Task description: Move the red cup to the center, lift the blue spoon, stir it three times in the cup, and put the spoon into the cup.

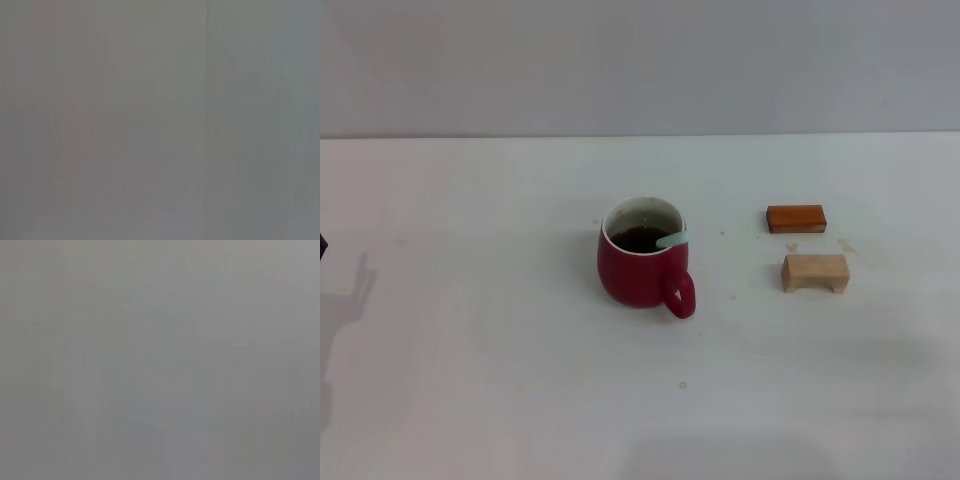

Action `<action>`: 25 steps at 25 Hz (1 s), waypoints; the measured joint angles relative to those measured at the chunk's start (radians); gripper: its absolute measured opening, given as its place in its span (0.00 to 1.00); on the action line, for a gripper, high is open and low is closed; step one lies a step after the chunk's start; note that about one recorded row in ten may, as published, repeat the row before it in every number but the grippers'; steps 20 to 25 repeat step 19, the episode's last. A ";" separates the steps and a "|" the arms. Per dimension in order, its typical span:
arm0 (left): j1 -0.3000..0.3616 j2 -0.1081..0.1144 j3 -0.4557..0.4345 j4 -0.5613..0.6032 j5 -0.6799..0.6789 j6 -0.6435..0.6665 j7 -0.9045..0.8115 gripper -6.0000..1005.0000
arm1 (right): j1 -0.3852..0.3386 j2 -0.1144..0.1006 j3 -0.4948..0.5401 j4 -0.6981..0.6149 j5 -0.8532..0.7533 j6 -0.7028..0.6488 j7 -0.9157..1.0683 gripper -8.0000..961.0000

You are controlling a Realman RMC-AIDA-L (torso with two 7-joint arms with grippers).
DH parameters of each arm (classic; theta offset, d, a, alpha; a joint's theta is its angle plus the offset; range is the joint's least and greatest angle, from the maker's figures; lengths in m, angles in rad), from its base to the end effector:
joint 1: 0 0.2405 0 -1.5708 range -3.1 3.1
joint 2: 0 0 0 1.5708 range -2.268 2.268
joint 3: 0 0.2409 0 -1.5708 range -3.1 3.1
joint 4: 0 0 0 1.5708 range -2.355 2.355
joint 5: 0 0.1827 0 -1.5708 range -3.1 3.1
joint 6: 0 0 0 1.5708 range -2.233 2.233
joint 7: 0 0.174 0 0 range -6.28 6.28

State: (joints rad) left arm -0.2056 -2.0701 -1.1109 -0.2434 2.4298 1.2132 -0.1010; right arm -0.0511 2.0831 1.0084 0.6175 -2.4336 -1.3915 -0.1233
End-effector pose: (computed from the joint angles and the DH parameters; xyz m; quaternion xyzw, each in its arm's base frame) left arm -0.3499 0.2846 0.0404 -0.6133 -0.2723 -0.2703 0.6904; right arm 0.2949 0.2390 0.0492 -0.5714 0.1811 0.3376 0.7258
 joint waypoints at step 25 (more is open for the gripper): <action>0.003 -0.001 -0.001 0.008 0.000 0.017 0.000 0.85 | 0.009 0.004 -0.048 -0.058 0.069 -0.064 0.002 0.82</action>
